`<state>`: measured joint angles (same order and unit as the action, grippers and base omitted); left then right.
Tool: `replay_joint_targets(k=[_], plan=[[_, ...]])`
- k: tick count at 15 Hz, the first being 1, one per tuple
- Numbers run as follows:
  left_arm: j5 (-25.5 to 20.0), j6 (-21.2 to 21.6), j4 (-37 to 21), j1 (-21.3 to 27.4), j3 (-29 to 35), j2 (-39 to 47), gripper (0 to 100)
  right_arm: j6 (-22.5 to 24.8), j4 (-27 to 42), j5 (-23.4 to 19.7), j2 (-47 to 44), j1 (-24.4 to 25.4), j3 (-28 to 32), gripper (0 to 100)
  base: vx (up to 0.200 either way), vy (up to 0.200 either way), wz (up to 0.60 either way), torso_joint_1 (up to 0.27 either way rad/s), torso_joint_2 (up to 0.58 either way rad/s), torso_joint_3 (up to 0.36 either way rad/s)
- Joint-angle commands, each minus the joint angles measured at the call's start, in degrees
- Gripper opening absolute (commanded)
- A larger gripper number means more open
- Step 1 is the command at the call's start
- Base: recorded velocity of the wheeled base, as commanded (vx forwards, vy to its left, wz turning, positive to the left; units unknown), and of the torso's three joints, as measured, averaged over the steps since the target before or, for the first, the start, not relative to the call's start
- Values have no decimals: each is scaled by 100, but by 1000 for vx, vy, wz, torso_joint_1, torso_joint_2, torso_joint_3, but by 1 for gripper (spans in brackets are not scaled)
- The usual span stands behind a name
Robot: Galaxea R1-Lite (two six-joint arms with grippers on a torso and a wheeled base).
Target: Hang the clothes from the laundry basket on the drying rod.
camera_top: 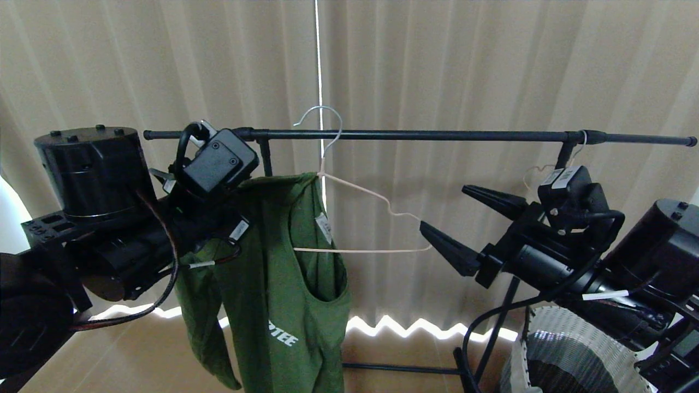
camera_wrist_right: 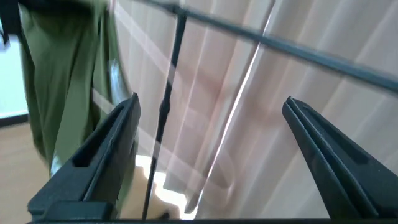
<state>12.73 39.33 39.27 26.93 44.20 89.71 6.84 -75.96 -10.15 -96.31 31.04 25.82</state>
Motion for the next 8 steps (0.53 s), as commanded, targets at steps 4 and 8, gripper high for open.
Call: replay_joint_targets(k=[4, 8], plan=[[388, -241, 11, -12, 45, -41, 0, -34, -7, -39, -64, 25, -402, 100, 0, 0, 0, 0, 0, 0], [687, -408, 11, -12, 71, -41, 0, -113, -7, -30, -99, 324, -499, 100, 0, 0, 0, 0, 0, 0]])
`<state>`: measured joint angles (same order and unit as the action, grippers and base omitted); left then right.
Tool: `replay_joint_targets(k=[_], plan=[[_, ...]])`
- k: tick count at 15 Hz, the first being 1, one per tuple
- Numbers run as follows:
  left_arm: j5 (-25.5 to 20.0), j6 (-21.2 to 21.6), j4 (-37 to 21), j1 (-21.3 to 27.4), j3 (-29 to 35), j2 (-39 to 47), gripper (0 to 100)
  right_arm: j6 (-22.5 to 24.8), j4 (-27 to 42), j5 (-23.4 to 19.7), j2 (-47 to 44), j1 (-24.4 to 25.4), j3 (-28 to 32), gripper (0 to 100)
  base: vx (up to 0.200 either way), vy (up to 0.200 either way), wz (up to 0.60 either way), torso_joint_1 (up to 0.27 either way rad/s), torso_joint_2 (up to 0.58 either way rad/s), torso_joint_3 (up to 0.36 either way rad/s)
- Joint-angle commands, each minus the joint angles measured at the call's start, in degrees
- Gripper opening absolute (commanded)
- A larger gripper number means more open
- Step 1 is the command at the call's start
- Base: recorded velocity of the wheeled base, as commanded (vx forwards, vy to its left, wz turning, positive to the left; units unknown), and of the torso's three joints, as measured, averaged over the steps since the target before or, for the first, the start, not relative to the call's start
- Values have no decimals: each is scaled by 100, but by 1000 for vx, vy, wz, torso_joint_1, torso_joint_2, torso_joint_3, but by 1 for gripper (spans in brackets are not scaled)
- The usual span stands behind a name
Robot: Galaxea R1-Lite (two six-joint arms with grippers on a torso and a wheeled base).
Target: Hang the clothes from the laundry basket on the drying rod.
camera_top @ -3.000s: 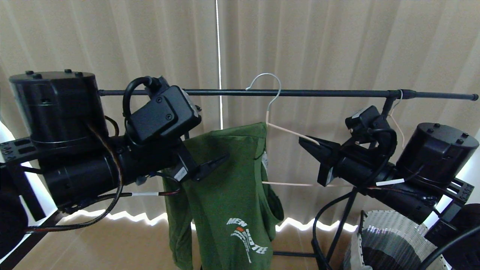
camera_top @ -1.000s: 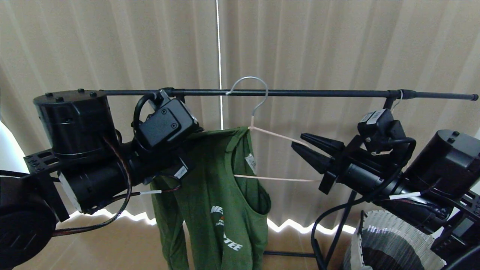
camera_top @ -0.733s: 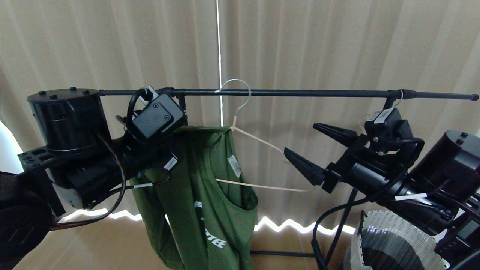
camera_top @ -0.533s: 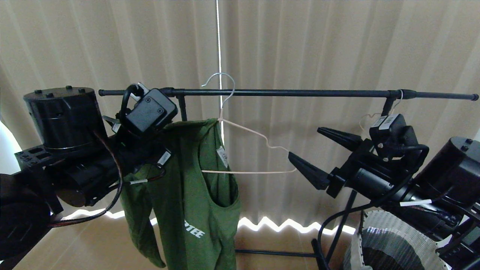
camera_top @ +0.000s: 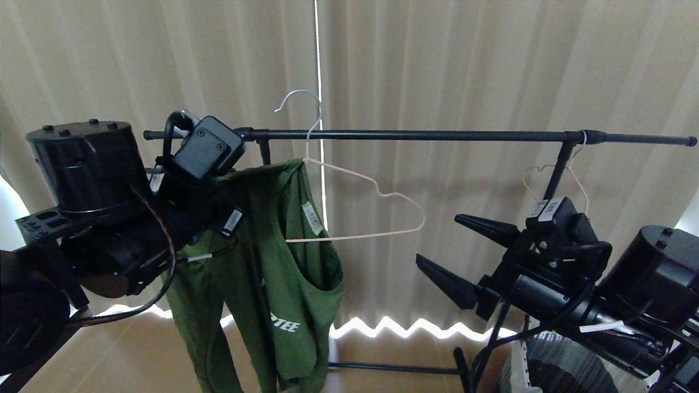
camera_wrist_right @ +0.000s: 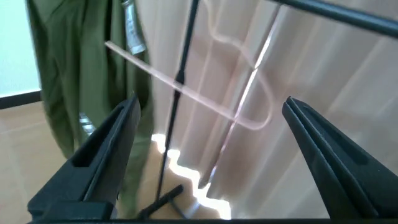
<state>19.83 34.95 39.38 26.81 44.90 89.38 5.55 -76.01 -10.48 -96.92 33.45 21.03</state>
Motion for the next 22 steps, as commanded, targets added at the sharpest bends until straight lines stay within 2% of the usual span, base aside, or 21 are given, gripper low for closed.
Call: replay_joint_targets(k=[1, 4, 6, 11, 16, 20, 22], plan=[[73, -59, 0, 9, 37, -8, 0, -115, -2, 11, -38, 241, 15, 100, 0, 0, 0, 0, 0, 0], [82, -384, 0, 35, 107, -70, 0, -537, -2, 46, -319, 663, 94, 100, 0, 0, 0, 0, 0, 0], [56, -533, 0, 70, 107, -123, 0, -537, -2, 46, -539, 724, 209, 100, 0, 0, 0, 0, 0, 0], [38, -762, 0, 299, 160, -158, 0, -537, -2, 609, -961, 1199, 683, 100, 0, 0, 0, 0, 0, 0], [38, -902, 0, 352, 212, -175, 0, -537, -2, 758, -1312, 1225, 938, 100, 0, 0, 0, 0, 0, 0], [64, -876, -9, 703, 204, -439, 0, -528, 77, 1092, -1690, 1085, 1413, 100, 0, 0, 0, 0, 0, 0], [64, -858, -9, 800, 204, -465, 0, -511, 86, 1119, -1805, 962, 1474, 100, 0, 0, 0, 0, 0, 0]])
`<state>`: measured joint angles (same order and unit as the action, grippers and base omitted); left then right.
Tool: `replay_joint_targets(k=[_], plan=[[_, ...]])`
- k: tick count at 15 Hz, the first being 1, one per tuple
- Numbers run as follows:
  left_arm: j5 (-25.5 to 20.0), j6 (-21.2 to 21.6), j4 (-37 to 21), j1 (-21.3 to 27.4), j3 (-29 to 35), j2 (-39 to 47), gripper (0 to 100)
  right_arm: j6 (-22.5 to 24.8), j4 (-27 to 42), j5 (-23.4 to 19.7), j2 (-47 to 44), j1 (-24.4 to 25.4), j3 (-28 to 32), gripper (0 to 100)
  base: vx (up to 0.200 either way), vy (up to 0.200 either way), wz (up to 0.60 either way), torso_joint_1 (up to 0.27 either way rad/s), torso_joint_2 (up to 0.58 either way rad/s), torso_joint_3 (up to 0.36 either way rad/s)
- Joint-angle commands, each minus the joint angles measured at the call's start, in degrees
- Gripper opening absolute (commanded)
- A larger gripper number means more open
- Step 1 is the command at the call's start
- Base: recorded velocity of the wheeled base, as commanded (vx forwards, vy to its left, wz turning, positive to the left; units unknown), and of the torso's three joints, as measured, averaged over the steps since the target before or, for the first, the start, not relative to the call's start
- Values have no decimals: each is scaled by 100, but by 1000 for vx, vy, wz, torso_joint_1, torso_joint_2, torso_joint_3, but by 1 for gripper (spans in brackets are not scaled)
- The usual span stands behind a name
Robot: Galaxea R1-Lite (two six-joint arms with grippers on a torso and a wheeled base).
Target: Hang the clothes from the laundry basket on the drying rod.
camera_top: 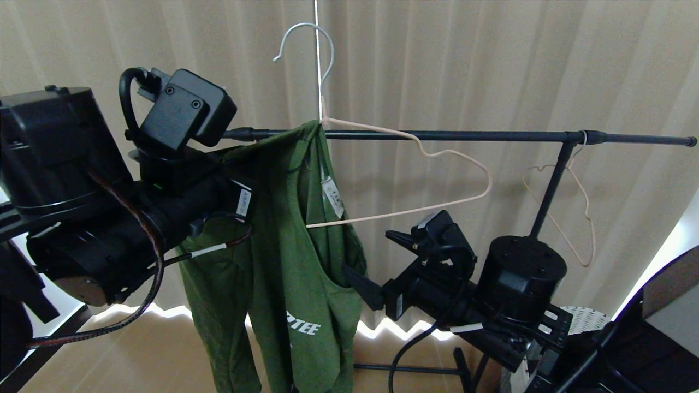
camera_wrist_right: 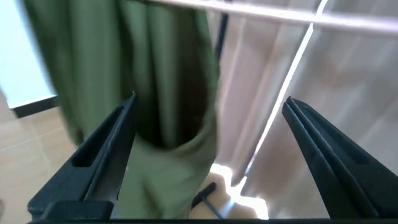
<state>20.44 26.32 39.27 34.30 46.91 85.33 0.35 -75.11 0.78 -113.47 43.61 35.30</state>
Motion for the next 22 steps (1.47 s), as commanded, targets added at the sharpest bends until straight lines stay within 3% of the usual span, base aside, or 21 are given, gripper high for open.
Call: replay_joint_targets(k=[1, 7, 10, 12, 17, 22], plan=[[3, 5, 2, 59, 2, -61, 0, 9, 5, 10, -149, -80, 47, 100, 0, 0, 0, 0, 0, 0], [12, 31, 2, 6, 29, -52, 0, 61, 198, 449, -70, -467, -366, 100, 0, 0, 0, 0, 0, 0], [30, 172, -7, -214, -42, -26, 0, 457, 145, 467, 246, -880, -894, 100, 0, 0, 0, 0, 0, 0], [47, 550, 2, -460, -235, -61, 0, 677, 154, 467, 598, -1311, -1122, 100, 0, 0, 0, 0, 0, 0], [21, 682, 2, -565, -745, -360, 0, 694, 216, 449, 1029, -2278, -938, 100, 0, 0, 0, 0, 0, 0], [30, 1024, 2, -627, -1254, -298, 0, 527, 233, 203, 1363, -2357, -533, 100, 0, 0, 0, 0, 0, 0]])
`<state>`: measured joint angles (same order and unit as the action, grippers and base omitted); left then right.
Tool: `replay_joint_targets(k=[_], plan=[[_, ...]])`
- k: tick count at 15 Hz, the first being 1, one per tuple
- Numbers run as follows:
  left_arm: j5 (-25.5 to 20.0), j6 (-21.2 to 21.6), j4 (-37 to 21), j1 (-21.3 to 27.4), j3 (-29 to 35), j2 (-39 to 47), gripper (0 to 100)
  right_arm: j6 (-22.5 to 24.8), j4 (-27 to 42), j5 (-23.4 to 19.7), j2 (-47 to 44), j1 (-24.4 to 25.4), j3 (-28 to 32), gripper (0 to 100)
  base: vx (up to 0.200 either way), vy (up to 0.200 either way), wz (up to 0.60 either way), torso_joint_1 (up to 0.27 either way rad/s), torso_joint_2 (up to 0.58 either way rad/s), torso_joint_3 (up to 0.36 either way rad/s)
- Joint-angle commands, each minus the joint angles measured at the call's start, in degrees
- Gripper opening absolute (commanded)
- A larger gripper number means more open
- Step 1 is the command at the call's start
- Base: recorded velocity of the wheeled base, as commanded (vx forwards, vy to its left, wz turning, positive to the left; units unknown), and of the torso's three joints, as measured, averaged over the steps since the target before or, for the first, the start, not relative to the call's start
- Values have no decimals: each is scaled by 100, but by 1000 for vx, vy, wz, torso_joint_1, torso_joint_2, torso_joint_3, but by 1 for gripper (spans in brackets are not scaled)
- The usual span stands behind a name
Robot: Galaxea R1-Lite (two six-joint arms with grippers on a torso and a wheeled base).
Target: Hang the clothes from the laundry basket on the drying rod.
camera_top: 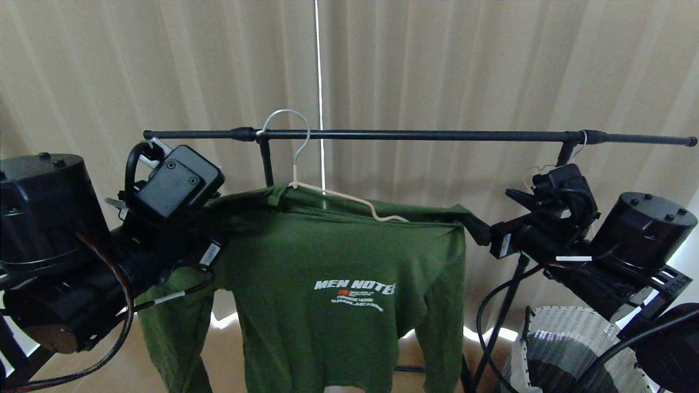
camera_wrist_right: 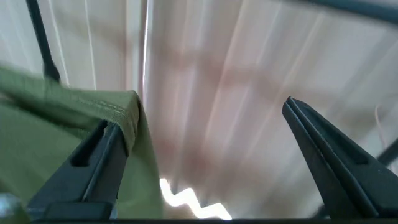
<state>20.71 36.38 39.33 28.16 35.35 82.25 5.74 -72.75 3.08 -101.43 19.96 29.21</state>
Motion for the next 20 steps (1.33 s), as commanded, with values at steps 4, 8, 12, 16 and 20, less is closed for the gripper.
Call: replay_joint_targets(k=[4, 8, 12, 16, 20], plan=[[29, -25, 5, -74, -28, 125, 0, -706, 191, -695, 527, 465, -73, 100, 0, 0, 0, 0, 0, 0], [381, -790, 5, -21, 279, 336, 0, -1014, 1237, -1302, 1099, 958, -144, 100, 0, 0, 0, 0, 0, 0], [390, -1546, 5, 40, 420, 406, 0, -1005, 1387, -1513, 1213, 1362, -82, 100, 0, 0, 0, 0, 0, 0], [355, -1766, 14, 322, 402, 397, 0, -513, 1369, -1495, 844, 1520, 727, 100, 0, 0, 0, 0, 0, 0], [337, -1643, 321, 585, 402, 397, 0, 261, 2239, -1451, 650, 1573, 1632, 100, 0, 0, 0, 0, 0, 0]])
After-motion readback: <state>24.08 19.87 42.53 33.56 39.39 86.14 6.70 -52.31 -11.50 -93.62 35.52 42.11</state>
